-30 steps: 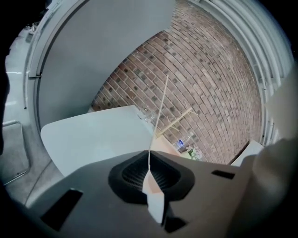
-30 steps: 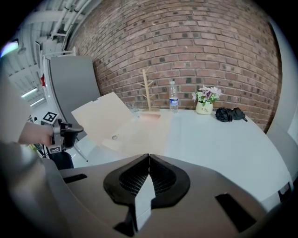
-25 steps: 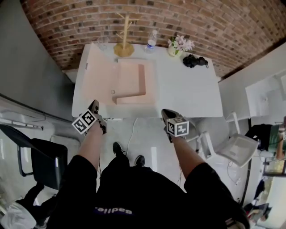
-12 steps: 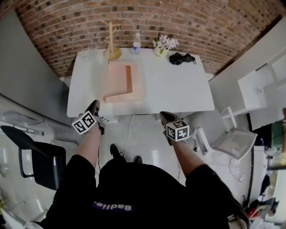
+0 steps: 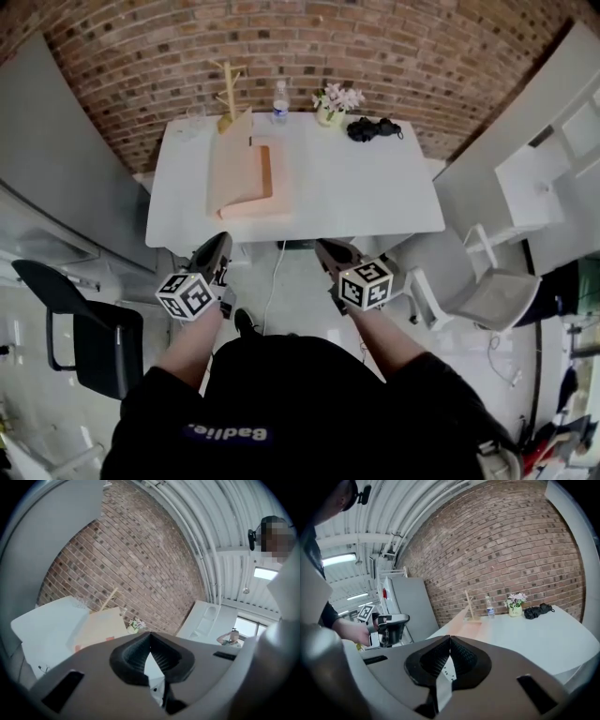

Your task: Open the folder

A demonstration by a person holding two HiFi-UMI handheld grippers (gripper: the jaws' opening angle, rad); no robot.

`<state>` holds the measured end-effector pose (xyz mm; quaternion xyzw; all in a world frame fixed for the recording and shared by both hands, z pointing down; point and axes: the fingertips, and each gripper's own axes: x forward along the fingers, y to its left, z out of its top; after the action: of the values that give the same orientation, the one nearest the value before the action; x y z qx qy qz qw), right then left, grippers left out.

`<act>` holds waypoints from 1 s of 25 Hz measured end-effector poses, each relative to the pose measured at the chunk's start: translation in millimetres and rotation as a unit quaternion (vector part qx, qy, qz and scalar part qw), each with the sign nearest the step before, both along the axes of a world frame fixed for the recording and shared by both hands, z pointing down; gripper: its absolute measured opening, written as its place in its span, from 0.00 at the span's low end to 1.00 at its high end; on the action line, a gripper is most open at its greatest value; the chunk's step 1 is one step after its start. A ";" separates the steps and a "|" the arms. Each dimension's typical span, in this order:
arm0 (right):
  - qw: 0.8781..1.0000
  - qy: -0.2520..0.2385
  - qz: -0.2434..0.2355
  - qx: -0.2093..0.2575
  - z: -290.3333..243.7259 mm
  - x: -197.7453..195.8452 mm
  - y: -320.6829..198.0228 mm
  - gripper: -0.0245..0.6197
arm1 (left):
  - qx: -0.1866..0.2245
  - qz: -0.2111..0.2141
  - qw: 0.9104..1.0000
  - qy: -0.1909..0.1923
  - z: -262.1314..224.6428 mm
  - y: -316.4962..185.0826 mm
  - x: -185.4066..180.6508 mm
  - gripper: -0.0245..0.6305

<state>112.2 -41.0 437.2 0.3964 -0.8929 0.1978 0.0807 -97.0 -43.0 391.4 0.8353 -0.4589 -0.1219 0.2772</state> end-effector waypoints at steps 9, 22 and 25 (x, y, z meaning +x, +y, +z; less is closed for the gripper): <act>0.996 -0.069 -0.059 0.027 -45.6 -38.4 59.8 0.08 | 0.041 0.075 0.994 -0.063 -31.1 86.6 63.0 0.04; 0.992 -0.070 -0.097 0.037 -51.8 -58.5 99.9 0.08 | 0.088 0.109 0.985 -0.104 -50.5 113.8 90.2 0.04; 0.991 -0.071 -0.102 0.039 -53.5 -60.1 103.8 0.08 | 0.097 0.114 0.982 -0.110 -54.4 118.0 94.4 0.04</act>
<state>52.1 62.9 383.7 0.2908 -0.9393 0.1808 0.0217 -2.6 75.0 337.1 0.9135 -0.3741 -0.0403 0.1546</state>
